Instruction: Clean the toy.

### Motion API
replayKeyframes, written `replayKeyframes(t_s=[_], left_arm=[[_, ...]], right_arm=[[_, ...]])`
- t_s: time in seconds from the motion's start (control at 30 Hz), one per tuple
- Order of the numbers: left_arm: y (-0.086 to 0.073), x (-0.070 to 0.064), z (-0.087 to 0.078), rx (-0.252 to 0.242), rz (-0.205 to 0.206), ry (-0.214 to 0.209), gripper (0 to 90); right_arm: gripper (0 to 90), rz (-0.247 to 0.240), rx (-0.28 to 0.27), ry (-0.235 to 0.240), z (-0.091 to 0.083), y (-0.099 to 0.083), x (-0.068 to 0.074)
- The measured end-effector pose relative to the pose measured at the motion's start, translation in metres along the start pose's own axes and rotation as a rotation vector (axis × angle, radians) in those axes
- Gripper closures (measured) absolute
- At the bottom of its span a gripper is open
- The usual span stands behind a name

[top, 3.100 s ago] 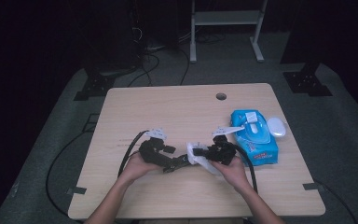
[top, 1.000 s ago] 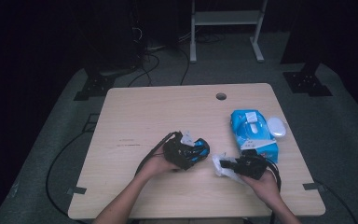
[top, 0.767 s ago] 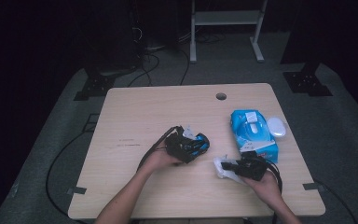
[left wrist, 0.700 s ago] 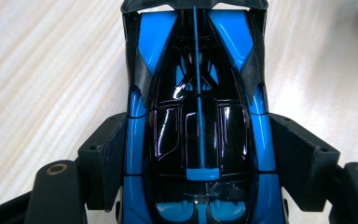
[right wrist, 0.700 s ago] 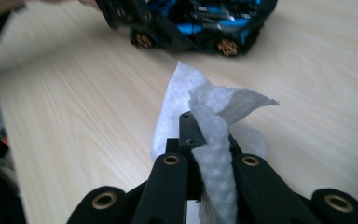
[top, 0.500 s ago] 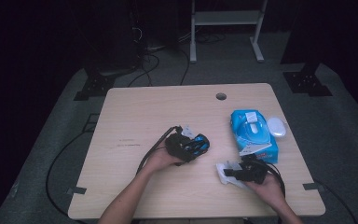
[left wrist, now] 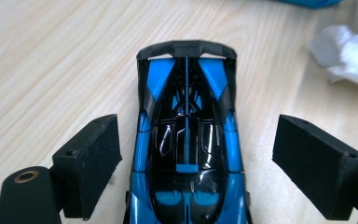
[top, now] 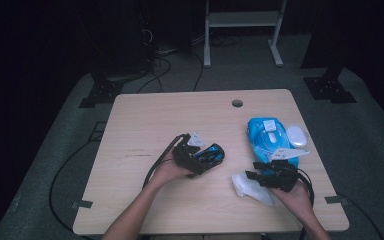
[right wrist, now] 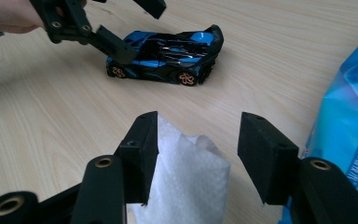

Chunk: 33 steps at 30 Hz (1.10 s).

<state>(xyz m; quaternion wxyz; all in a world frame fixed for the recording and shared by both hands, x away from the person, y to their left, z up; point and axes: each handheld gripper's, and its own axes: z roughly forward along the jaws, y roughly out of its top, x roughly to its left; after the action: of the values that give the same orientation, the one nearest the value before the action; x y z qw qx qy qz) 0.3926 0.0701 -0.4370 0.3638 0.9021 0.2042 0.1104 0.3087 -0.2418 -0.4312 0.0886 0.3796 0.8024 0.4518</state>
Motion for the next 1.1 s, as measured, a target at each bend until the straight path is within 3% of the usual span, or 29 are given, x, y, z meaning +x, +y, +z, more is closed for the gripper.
replayKeyframes(t_s=[0.07, 0.63, 0.83, 1.1], left_arm=[[-0.001, -0.001, -0.005, -0.019, -0.002, 0.0, 14.2], [-0.026, -0.008, -0.034, -0.032, -0.009, 0.016, 11.6], [-0.038, -0.01, -0.047, -0.061, -0.04, 0.01, 10.6], [-0.051, -0.016, -0.06, -0.06, -0.03, 0.032, 10.6]], right_arm=[[46.2, -0.002, -0.008, -0.005, -0.002, -0.001, -0.001], [40.1, 0.001, -0.049, -0.046, -0.018, -0.006, -0.008], [38.8, 0.002, -0.048, -0.057, -0.022, -0.009, -0.01], [37.9, 0.003, -0.037, -0.06, -0.024, -0.013, -0.009]])
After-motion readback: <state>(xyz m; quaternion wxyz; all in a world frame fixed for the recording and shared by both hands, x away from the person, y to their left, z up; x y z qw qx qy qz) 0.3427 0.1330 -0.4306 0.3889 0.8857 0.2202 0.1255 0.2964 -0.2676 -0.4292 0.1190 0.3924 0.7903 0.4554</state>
